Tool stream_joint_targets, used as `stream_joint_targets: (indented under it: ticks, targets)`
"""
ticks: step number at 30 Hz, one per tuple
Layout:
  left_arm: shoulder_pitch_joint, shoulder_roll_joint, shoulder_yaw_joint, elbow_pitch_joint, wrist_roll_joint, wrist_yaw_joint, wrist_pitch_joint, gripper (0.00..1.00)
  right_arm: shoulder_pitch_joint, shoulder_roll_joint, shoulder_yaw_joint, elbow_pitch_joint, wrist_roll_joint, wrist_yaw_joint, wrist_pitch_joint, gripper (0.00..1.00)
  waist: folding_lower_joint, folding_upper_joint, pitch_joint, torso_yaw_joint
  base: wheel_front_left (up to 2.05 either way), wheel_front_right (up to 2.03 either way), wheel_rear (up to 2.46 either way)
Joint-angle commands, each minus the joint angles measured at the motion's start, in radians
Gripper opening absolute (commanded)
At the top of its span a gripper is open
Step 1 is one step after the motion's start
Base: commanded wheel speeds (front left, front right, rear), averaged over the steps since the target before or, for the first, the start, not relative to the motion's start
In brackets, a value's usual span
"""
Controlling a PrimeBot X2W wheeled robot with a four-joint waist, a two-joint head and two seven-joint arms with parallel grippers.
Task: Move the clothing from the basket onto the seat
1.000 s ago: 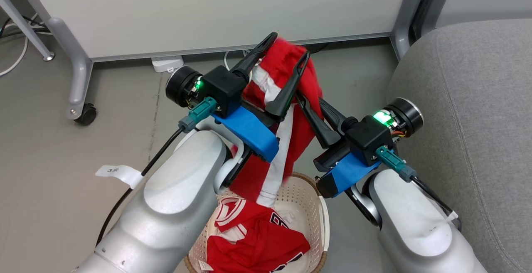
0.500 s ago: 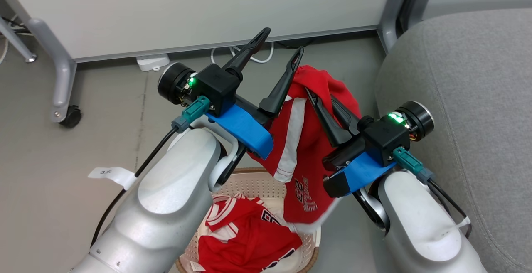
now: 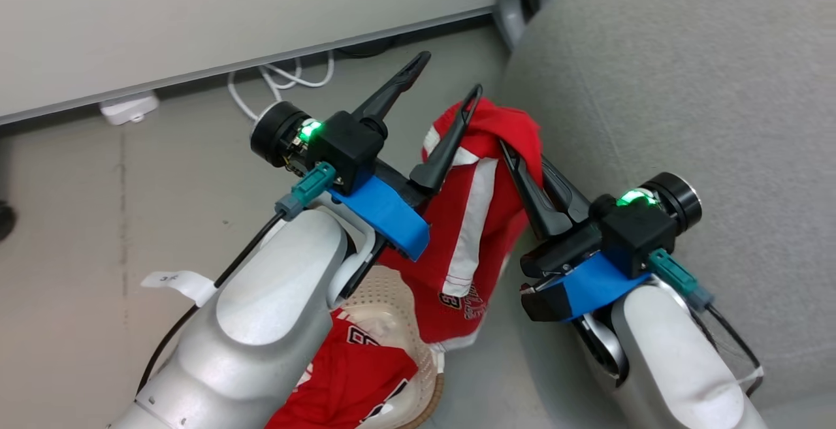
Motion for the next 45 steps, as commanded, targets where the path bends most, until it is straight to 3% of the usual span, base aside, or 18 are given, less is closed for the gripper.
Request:
stream_joint_targets:
  ticks: [1,14,22,33,45]
  targets:
    - [-0.003,0.007,-0.006,-0.001,-0.003,-0.001,-0.003,1.00,0.017,0.001,-0.009,-0.015,0.010,0.000,-0.003,0.00,0.0000,0.0000,0.012,-0.058,0.00,0.00,0.00]
    - [-0.018,0.009,-0.086,0.008,-0.018,-0.001,-0.003,1.00,0.108,0.001,-0.074,-0.084,0.019,0.000,-0.003,0.00,0.0000,0.0000,0.034,-0.214,0.00,0.00,0.00]
    - [-0.027,0.004,-0.121,0.019,-0.031,-0.001,-0.003,1.00,0.150,0.001,-0.100,-0.114,0.028,0.000,-0.003,0.00,0.0000,0.0000,0.036,-0.259,0.00,0.00,0.00]
    - [-0.038,0.013,-0.113,-0.007,-0.028,-0.001,-0.003,1.00,0.088,0.001,-0.174,-0.140,0.054,0.000,-0.003,0.00,0.0000,0.0000,0.068,-0.240,0.00,0.00,0.00]
    - [-0.116,0.059,-0.112,-0.087,0.021,0.004,0.008,1.00,-0.266,0.001,-0.429,-0.214,-0.008,0.000,-0.003,0.00,0.0000,0.0000,0.297,-0.172,0.00,0.00,0.00]
